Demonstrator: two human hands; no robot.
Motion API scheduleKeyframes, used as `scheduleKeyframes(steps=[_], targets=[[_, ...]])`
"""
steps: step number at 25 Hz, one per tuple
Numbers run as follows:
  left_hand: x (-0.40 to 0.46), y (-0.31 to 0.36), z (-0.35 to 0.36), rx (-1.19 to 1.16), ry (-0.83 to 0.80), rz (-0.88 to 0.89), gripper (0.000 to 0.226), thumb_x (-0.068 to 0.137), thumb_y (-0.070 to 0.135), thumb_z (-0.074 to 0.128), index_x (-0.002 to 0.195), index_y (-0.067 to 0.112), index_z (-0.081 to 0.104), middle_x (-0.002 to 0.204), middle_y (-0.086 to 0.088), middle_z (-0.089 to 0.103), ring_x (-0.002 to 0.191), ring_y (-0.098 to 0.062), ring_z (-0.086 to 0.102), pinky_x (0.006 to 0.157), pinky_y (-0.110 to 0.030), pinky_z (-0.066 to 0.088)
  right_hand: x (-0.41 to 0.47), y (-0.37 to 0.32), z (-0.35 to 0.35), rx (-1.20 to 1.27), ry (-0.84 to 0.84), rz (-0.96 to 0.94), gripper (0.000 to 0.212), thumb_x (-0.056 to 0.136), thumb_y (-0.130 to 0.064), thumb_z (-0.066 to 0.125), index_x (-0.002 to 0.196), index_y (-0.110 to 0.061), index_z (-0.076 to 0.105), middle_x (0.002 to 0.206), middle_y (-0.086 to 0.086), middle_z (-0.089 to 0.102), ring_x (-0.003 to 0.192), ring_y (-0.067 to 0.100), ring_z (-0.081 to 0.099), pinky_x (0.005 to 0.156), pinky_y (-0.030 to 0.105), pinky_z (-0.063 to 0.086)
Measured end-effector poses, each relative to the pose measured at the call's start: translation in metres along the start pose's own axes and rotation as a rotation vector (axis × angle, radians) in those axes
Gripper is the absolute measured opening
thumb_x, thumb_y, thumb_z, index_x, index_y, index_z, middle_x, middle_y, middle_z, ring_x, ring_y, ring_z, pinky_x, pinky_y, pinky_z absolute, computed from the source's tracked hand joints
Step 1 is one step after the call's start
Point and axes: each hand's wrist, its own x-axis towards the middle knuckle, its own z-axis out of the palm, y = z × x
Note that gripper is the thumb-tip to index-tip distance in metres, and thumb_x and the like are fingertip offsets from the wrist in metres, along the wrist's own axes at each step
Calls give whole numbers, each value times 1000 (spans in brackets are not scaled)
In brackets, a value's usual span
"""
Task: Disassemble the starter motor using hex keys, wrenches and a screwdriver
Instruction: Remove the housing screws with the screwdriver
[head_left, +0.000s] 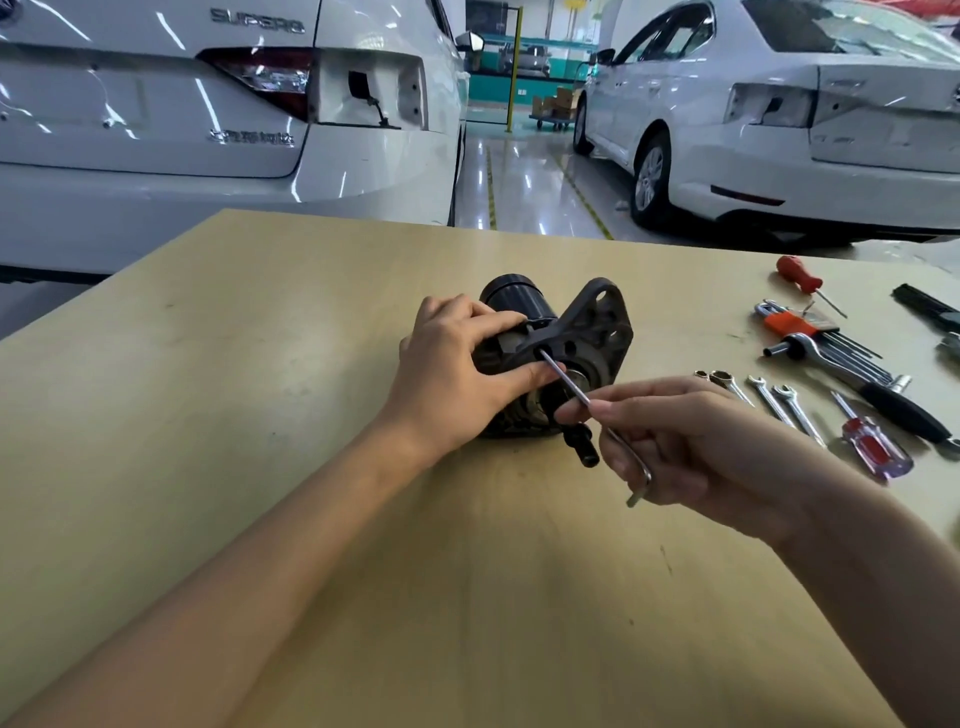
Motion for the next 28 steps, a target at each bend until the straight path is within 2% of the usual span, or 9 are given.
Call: scheduleKeyframes(steps=[2,9,13,16,19,21,25,28], targets=[[-2,1,5,28,36,10,61,69,49,76,121,20,65,99,8,55,109,-12,40,98,-42,38,0,1,1,34,-9,2,27,71,-26,65,88,-8,75,53,10,55,29,6,32,33,14,26],[-2,1,8,34,51,15,61,68,48,77,121,20,65,97,7,55,106,-11,39,96,-42,40,-1,-1,-1,84,25,26,28,68,-24,65,84,-3,72,50,11,54,22,4,31,32,11,24],[-2,0,5,16,23,16,65,66,47,80,124,21,63,98,11,54,103,-6,37,98,-41,39,-1,-2,5,70,95,17,28,69,-24,65,85,-2,70,47,14,52,22,4,29,39,18,23],[-1,-2,3,9,15,20,65,66,44,82,124,22,63,96,14,53,103,-4,36,100,-42,38,-2,2,15,-47,231,-73,15,82,-17,63,85,-7,75,39,9,39,33,7,34,49,25,22],[0,-1,2,14,8,34,64,65,44,82,123,22,64,92,20,51,101,-4,36,100,-43,38,-2,8,26,-204,447,-218,19,90,-16,60,80,-14,76,36,-6,38,34,5,28,43,18,25],[2,-1,2,18,2,38,65,64,46,82,121,21,65,91,15,53,100,-6,36,99,-42,39,1,12,34,-316,576,-324,20,90,-13,60,75,-16,73,34,-11,38,30,3,27,37,14,23],[1,3,7,63,64,32,65,62,52,80,117,19,68,82,15,46,99,-11,39,96,-41,38,14,24,39,-730,832,-450,15,86,-24,64,73,-21,72,38,-10,44,38,7,34,48,22,28],[-7,7,9,193,173,77,65,59,60,78,108,18,72,81,11,50,100,-19,47,90,-42,40,17,24,30,-713,925,-501,10,84,-31,68,81,-26,77,53,-16,63,50,4,56,52,25,43]])
